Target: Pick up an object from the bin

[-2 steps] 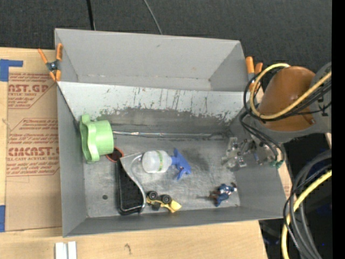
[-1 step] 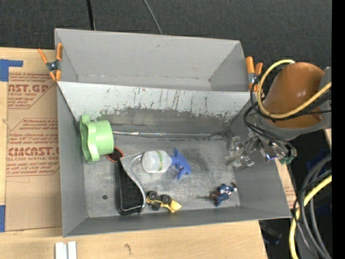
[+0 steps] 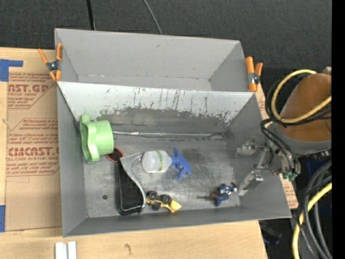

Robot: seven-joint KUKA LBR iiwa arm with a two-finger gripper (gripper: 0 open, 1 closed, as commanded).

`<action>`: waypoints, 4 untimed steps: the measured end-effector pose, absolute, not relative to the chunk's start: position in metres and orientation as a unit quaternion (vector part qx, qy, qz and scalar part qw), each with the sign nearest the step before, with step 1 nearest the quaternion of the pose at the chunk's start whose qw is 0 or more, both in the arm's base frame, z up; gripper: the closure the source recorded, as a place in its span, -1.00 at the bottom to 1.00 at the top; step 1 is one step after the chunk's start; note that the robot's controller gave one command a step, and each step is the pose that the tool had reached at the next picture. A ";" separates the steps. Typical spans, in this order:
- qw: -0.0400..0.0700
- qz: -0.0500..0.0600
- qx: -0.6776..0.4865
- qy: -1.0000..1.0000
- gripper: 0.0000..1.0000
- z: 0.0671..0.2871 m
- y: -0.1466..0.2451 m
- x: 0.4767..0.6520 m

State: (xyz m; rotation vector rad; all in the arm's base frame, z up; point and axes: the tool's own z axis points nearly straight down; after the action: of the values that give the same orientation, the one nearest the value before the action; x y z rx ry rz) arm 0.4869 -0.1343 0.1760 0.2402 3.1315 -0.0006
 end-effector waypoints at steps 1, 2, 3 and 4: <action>0.000 0.000 0.076 0.997 1.00 0.176 -0.134 0.487; 0.000 0.000 0.076 0.997 -1.00 0.176 -0.134 0.487; 0.000 0.000 0.076 0.997 -1.00 0.176 -0.134 0.487; 0.005 -0.001 0.025 1.000 -1.00 0.145 -0.128 0.486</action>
Offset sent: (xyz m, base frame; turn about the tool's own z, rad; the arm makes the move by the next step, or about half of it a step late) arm 0.0000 0.0000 0.0000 0.0000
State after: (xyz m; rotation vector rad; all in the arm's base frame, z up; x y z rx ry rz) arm 0.4857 -0.1281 0.1454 0.0792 3.1311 -0.0043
